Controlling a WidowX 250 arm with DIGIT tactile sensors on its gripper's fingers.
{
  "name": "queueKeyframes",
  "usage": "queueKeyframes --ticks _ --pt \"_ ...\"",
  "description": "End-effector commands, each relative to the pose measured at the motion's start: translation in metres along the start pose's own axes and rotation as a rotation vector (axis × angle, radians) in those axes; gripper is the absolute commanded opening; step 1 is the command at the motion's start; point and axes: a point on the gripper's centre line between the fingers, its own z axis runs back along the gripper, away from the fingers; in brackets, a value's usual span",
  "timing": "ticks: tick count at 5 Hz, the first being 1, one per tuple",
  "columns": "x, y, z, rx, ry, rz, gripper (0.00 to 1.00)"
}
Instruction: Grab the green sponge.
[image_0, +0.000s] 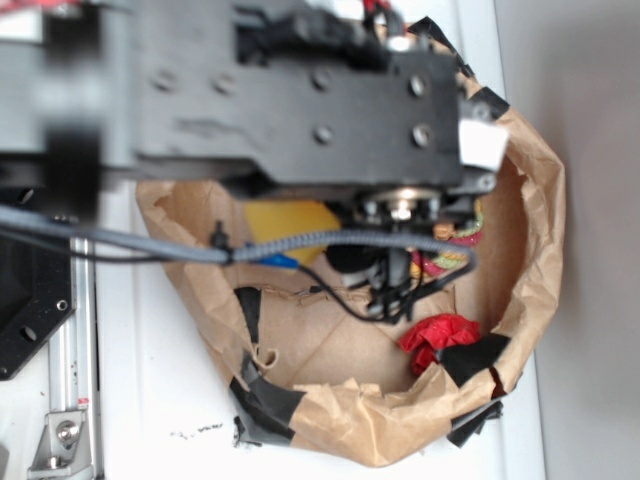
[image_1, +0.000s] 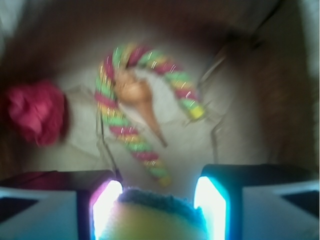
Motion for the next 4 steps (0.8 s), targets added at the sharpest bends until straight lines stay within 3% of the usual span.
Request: queueKeyframes --ticks 1,2,4 --pt "0.018 -0.001 0.033 -0.062 -0.144 0.011 0.0" --pt "0.024 0.007 0.024 -0.054 -0.148 0.005 0.0" --pt "0.011 0.016 0.034 -0.122 -0.141 0.02 0.0"
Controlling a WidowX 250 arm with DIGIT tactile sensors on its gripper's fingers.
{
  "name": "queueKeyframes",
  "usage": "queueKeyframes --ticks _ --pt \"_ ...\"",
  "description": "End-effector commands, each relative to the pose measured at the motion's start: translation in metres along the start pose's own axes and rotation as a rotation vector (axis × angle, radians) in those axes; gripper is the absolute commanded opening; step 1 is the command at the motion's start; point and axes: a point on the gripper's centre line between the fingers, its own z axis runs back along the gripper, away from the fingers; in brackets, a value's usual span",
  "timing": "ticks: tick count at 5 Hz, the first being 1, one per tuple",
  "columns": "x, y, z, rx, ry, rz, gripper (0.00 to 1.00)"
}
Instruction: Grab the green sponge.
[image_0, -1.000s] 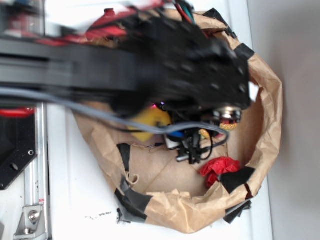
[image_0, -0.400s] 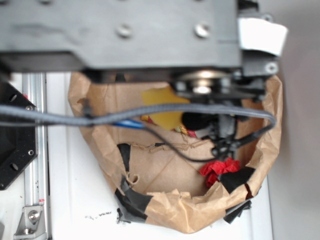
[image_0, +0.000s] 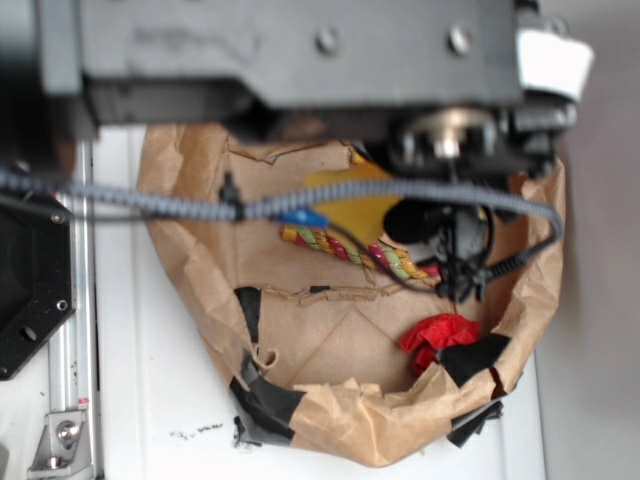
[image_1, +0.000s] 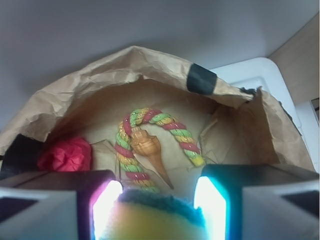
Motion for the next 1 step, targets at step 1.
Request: queueKeyframes --ticks 1 --pt "-0.011 0.0094 0.0193 -0.042 -0.061 0.026 0.0"
